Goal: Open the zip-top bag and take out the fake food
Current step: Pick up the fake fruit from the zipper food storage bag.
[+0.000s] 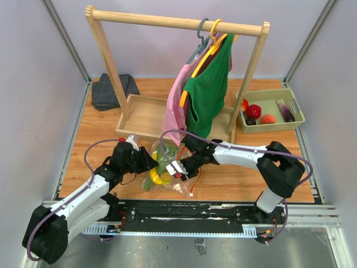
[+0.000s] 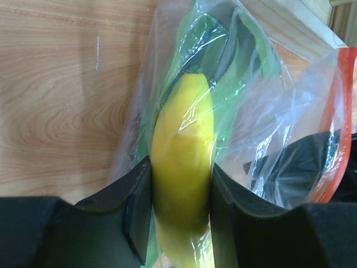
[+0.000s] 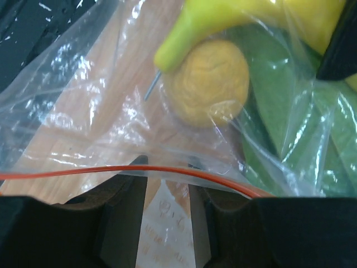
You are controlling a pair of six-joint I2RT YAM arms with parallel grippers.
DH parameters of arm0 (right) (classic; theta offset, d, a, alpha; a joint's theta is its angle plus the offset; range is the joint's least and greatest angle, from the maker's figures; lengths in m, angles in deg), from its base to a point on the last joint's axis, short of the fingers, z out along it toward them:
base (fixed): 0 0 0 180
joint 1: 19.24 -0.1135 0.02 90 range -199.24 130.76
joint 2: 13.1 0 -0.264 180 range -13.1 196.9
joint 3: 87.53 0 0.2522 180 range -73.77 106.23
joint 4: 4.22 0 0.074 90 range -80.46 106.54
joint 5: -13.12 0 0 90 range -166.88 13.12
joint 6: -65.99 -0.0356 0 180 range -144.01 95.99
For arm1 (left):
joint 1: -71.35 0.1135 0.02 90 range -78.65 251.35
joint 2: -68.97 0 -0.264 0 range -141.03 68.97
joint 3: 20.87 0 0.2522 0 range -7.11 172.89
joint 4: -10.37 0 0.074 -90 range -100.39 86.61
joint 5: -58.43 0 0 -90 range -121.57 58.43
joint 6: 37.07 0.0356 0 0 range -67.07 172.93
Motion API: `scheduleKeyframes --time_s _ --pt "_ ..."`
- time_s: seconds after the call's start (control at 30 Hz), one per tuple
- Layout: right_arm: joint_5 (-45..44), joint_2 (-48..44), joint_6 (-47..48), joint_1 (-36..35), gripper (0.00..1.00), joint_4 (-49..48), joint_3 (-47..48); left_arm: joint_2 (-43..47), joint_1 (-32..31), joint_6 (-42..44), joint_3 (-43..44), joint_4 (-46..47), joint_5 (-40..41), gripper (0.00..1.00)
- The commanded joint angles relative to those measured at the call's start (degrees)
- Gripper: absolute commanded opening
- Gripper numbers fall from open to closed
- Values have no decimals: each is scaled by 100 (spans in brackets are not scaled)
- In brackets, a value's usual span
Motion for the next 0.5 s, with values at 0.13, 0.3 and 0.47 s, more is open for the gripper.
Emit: scheduleKeyframes --time_s 0.13,0.3,0.47 --pt "-53 208 -474 -305 46 -552 300 -176 -15 19 -74 234 -255 11" --pt "151 263 -704 -364 54 -679 414 -288 -14 101 -40 356 -302 7" --pt "177 366 -795 -524 62 -806 431 -319 -17 74 -58 521 -388 5"
